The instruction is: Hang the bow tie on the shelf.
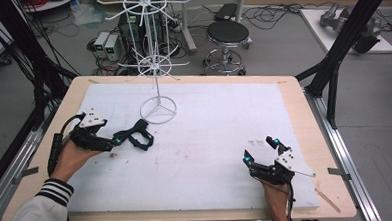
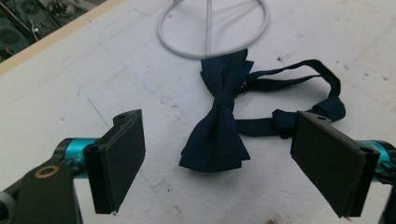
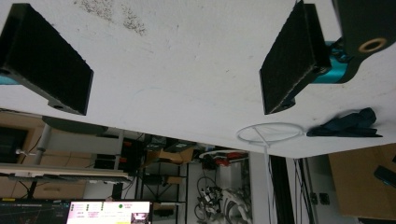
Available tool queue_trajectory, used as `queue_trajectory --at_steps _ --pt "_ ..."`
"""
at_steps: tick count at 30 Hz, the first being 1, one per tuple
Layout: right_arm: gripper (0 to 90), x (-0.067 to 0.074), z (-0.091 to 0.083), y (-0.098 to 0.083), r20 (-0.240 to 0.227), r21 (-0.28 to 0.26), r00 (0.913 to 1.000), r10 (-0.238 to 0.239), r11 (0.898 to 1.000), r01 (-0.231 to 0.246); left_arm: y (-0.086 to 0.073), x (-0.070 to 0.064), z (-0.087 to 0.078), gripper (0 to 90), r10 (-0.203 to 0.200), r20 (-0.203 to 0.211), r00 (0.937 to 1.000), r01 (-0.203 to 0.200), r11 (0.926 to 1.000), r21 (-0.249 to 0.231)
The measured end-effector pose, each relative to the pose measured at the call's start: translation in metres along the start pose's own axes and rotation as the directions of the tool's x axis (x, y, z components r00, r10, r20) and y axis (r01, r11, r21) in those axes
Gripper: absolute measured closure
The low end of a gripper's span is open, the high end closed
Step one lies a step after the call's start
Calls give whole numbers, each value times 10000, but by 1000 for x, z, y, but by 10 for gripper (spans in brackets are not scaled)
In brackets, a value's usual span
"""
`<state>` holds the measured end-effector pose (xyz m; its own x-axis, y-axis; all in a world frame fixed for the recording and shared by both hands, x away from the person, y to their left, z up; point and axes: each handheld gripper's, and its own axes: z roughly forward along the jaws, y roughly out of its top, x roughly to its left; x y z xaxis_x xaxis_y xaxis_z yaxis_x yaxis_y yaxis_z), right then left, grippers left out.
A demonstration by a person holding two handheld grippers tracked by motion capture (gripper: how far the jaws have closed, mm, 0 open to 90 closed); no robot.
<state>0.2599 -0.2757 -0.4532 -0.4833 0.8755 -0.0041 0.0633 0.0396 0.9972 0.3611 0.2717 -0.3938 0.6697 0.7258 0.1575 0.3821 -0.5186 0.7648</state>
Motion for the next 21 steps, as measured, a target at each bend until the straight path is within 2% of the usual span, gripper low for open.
queue_trajectory --at_steps 1,7,11,12,16,21 --pt "88 0 0 0 -1 -1 10000 0 10000 0 1 1 3 180 -83 80 9999 81 9996 255" --pt "88 0 0 0 16 6 10000 3 10000 -3 5 4 13 186 -163 301 9994 132 9950 991" --pt "88 -1 0 0 25 -20 10000 -30 10000 30 6 5 18 198 -125 386 9992 76 9922 1248" --pt "88 -1 0 0 39 -29 10000 -31 10000 32 7 7 21 210 -120 430 9990 55 9890 1479" --pt "88 -1 0 0 29 -23 10000 -26 10000 26 8 7 27 222 -148 583 9982 38 9829 1844" --pt "87 0 0 0 4 -6 10000 51 10000 -51 10 9 34 236 -96 682 9976 -52 9769 2134"
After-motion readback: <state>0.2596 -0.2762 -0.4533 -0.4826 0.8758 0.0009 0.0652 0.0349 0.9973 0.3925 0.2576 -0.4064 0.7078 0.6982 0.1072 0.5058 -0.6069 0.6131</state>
